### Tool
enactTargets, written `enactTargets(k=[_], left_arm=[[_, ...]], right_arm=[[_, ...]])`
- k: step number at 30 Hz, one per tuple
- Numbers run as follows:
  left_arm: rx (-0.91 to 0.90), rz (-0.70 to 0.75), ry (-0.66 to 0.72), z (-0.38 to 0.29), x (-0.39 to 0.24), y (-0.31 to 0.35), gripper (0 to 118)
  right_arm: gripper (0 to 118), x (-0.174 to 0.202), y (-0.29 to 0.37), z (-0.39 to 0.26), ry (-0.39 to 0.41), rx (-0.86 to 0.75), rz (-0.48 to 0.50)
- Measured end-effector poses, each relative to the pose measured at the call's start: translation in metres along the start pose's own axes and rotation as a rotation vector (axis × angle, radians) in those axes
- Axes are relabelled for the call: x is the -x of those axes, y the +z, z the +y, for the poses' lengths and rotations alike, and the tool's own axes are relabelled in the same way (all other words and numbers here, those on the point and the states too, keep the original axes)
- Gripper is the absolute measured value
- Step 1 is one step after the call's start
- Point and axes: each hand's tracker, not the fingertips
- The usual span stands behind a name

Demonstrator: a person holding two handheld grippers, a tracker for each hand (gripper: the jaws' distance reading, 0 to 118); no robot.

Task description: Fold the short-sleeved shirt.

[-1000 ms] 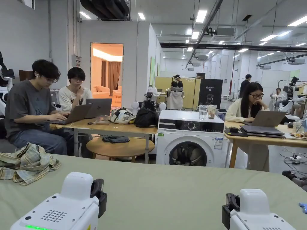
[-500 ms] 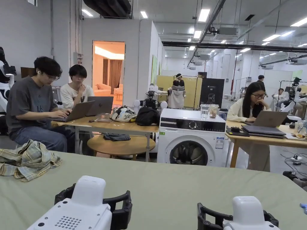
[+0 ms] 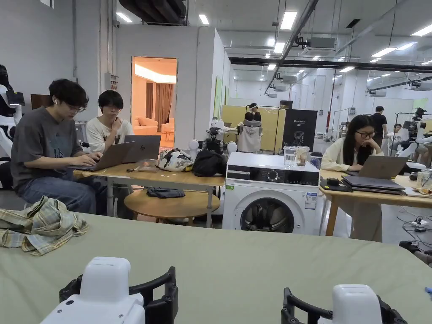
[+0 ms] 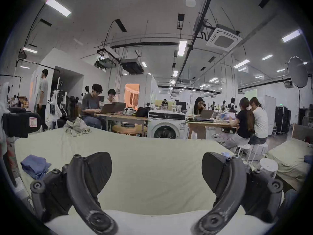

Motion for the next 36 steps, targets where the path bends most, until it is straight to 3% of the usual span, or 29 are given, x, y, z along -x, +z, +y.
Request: enactTargets(k=[9,11,15,19,26,36], left_arm=[[0.016,-0.038,-0.031,-0.003,0.000,0.002,100],[0.016,-0.045,-0.031,-0.003,0.000,0.002,100],[0.014,-0.042,-0.041,-0.001,-0.003,0.003,100],[0.010,-0.049,-0.029,0.001,-0.002,0.005,100],[0.017,-0.049,-0.007,0.000,-0.003,0.005,100],[0.048,-0.089,-0.017,-0.001,-0.009,0.001,100]], right_arm=[[108,-0.006,-0.001,0.000,-0.039,0.037,-0.011],[108,-0.005,-0.003,0.001,-0.040,0.045,-0.063],[108,-0.013,-0.007,0.004,-0.171,0.092,-0.050],[108,-0.024,-0.005,0.008,-0.294,0.110,0.028],[108,-0.012,-0.006,0.020,-0.234,0.144,-0.091],[108,-0.011,-0.009,0.015,-0.300,0.186,0.009]])
